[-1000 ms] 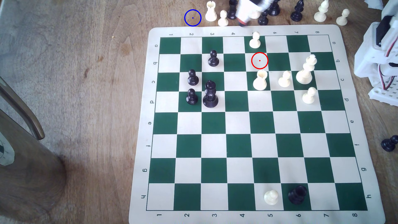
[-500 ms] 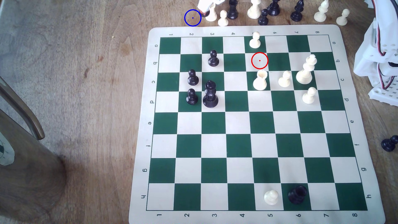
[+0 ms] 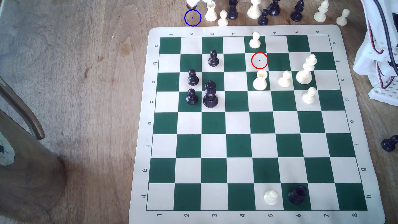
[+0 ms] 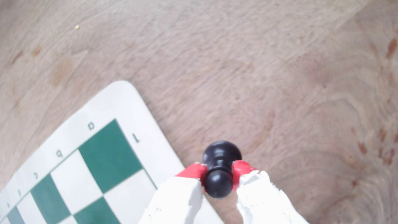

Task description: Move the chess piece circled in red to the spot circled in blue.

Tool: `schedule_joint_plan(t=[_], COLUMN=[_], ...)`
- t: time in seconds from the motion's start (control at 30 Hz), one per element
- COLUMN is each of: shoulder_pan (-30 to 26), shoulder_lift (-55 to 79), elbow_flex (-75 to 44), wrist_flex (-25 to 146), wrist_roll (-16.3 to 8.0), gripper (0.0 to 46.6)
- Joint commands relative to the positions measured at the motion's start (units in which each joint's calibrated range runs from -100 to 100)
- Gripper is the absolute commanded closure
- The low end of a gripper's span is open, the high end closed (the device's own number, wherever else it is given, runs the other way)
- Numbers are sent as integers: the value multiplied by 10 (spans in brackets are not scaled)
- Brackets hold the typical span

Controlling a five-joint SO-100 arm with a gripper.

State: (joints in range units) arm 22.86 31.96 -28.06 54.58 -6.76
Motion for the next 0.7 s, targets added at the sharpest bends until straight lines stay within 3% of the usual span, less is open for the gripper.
schedule_joint_plan(t=[0.0, 0.67], shoulder_pan=[-5, -15], shoulder_lift=[-12, 22], elbow_flex=[-52, -52], wrist_flex=[-10, -20], wrist_roll=[-2, -15], gripper=[464, 464])
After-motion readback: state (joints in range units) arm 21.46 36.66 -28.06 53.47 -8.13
